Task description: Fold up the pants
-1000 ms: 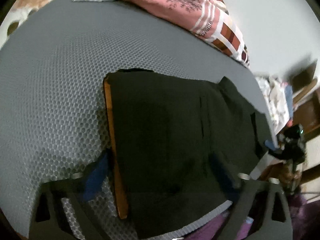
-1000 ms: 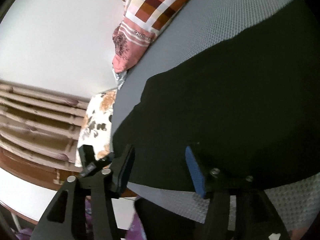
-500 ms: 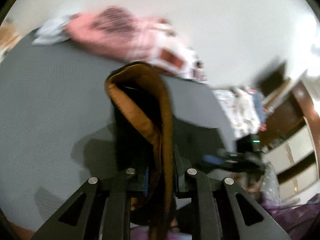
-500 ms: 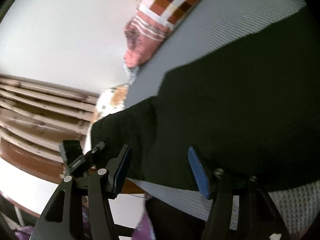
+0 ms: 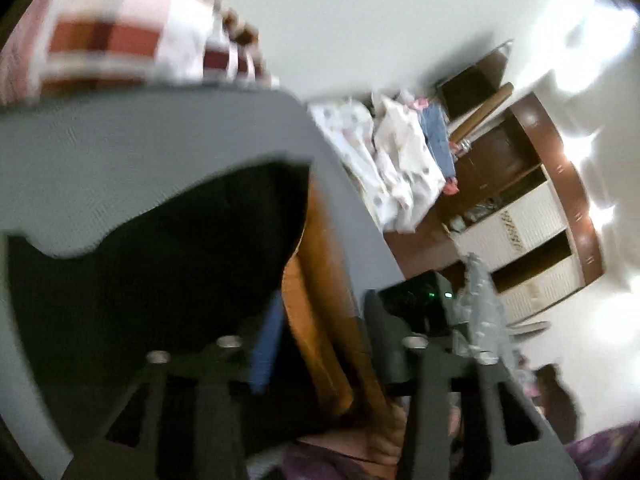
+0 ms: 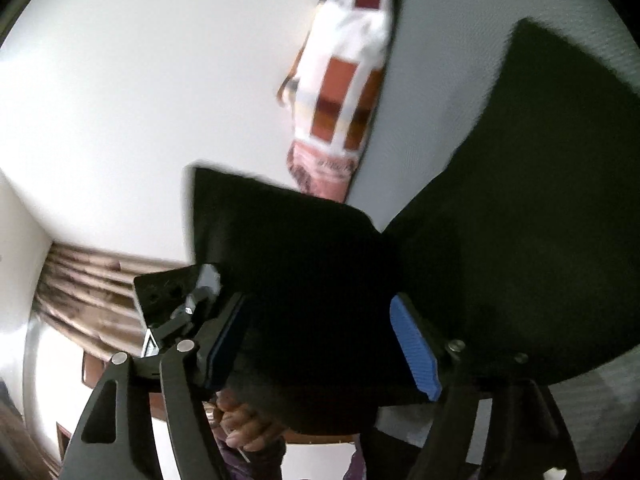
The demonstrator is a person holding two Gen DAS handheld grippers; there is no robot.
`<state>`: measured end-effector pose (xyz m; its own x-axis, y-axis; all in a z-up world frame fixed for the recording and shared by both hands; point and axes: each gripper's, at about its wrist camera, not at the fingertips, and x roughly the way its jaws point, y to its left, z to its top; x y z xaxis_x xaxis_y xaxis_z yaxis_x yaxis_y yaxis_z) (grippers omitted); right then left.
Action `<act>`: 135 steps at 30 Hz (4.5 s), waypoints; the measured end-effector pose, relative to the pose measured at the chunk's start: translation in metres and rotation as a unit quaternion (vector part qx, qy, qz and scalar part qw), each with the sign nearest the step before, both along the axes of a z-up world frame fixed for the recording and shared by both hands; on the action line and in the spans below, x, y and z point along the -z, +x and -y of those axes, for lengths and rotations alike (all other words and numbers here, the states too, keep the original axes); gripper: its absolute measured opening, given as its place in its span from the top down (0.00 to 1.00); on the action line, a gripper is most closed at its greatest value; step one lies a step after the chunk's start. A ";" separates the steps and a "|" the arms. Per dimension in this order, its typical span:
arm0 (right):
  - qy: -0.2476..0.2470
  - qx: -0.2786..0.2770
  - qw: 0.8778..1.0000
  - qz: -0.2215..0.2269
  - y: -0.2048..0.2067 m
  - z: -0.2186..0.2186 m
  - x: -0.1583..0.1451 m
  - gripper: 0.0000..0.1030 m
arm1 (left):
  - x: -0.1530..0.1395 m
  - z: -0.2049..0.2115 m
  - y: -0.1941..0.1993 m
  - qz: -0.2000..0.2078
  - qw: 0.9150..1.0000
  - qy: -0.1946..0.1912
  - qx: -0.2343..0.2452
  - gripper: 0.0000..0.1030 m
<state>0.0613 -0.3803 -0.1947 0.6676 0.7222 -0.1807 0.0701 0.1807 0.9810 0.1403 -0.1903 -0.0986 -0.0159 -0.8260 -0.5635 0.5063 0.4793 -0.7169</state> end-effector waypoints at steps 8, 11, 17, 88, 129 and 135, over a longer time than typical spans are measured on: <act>-0.010 -0.009 1.000 -0.022 0.006 0.018 0.011 0.22 | -0.021 -0.025 -0.003 0.050 0.998 -0.004 -0.044 0.20; -0.062 -0.029 0.997 -0.037 0.014 0.014 0.005 0.29 | -0.012 -0.043 -0.002 0.065 0.996 0.026 -0.059 0.19; -0.142 -0.050 0.985 -0.080 0.020 0.022 0.007 0.83 | 0.032 -0.084 -0.020 0.054 0.989 0.089 -0.101 0.19; -0.045 0.091 0.990 -0.096 -0.074 0.100 0.039 0.92 | 0.089 -0.080 -0.036 0.067 0.988 0.125 -0.060 0.17; -0.284 -0.078 0.953 -0.070 0.031 0.095 -0.001 0.47 | 0.106 -0.100 0.029 -0.031 0.996 0.036 -0.072 0.13; -0.236 -0.083 0.965 -0.082 0.033 0.102 0.003 0.34 | 0.105 -0.102 0.028 -0.023 0.996 0.036 -0.076 0.13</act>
